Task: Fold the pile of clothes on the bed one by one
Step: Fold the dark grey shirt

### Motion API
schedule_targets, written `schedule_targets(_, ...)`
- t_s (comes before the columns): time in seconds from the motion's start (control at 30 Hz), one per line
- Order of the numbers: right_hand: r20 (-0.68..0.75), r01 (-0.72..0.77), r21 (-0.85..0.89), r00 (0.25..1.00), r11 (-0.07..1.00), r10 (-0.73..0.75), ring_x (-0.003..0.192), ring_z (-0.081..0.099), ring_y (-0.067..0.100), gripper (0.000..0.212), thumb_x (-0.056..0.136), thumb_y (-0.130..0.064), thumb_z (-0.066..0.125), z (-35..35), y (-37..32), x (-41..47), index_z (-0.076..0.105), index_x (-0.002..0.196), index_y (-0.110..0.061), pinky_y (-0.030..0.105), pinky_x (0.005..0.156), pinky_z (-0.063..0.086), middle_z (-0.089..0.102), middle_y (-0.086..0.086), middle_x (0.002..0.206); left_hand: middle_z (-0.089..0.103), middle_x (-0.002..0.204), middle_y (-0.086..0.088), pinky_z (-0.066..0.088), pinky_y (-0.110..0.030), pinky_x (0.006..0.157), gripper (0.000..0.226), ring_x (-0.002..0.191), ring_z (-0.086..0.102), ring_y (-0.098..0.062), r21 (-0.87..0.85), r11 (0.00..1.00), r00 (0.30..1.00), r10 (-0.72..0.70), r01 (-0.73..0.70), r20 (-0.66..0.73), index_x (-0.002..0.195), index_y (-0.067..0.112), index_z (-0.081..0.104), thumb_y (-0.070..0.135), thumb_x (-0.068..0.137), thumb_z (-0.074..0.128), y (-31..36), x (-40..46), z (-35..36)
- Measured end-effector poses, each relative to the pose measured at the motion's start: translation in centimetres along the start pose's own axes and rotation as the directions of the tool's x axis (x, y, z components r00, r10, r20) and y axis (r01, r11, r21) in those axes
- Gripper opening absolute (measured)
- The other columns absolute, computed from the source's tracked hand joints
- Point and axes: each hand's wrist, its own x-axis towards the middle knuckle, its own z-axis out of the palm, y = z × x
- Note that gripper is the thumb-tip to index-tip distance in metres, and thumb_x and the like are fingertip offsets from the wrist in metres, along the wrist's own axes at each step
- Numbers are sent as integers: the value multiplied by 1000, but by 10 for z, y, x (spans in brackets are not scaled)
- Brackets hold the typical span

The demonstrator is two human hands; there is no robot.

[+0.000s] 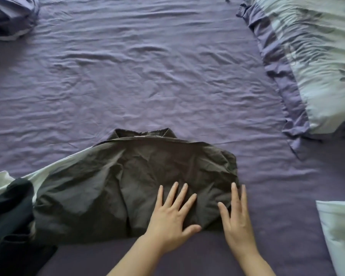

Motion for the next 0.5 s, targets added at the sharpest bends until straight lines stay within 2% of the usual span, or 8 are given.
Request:
schedule_targets(0.07,40,-95,59,995,994,93,143,19,26,69,90,-22,57,6,2,-7,12,141,-27,12,107,12,17,15,155,-18,156,3,-16,-54,112,81,143,-23,-25,24,1000,999,20,-19,-35,149,39,-2,80,80,8,-1,3,8)
schedule_targets(0.1,54,-117,74,992,990,113,143,20,24,72,90,-20,59,9,1,-7,10,143,-26,12,106,13,20,14,155,-25,153,5,-21,-54,110,81,140,-31,-22,17,1000,999,16,-16,-32,148,39,-9,80,79,3,-1,4,10)
schedule_targets(0.2,77,-157,142,986,977,147,134,36,27,73,91,-22,59,12,-7,1,14,148,-23,20,101,28,34,16,147,-26,152,7,-21,-51,111,80,139,-33,-19,-6,1000,1000,-22,22,-8,148,40,-9,79,79,-1,3,2,7)
schedule_targets(0.27,92,-107,109,991,988,97,122,47,32,73,90,-22,61,3,-6,5,17,149,-24,32,96,37,44,18,136,-24,152,8,-20,-49,113,79,140,-29,-18,-36,998,999,-47,46,-22,148,40,-9,78,79,-3,9,-4,2)
schedule_targets(0.37,105,28,-95,994,995,-18,90,58,45,76,86,-23,65,-32,9,10,18,145,-30,49,71,49,51,23,112,-21,153,8,-22,-47,113,77,143,-25,-18,-63,998,999,-24,21,-45,148,41,-8,78,81,-6,24,-17,1)
schedule_targets(0.43,114,63,-246,993,967,-35,74,58,48,78,84,-23,67,-63,31,13,17,143,-29,50,56,49,51,26,103,-21,154,7,-24,-47,111,76,141,-29,-17,-58,998,1000,1,-3,-25,148,41,-8,77,81,-8,34,-28,5)
schedule_targets(0.5,114,22,-373,993,928,23,70,57,48,77,82,-24,68,-93,55,15,22,144,-27,52,52,48,51,27,100,-17,155,5,-24,-50,111,72,141,-28,-20,-17,1000,1000,2,-2,1,149,39,-4,73,85,-5,44,-38,10)
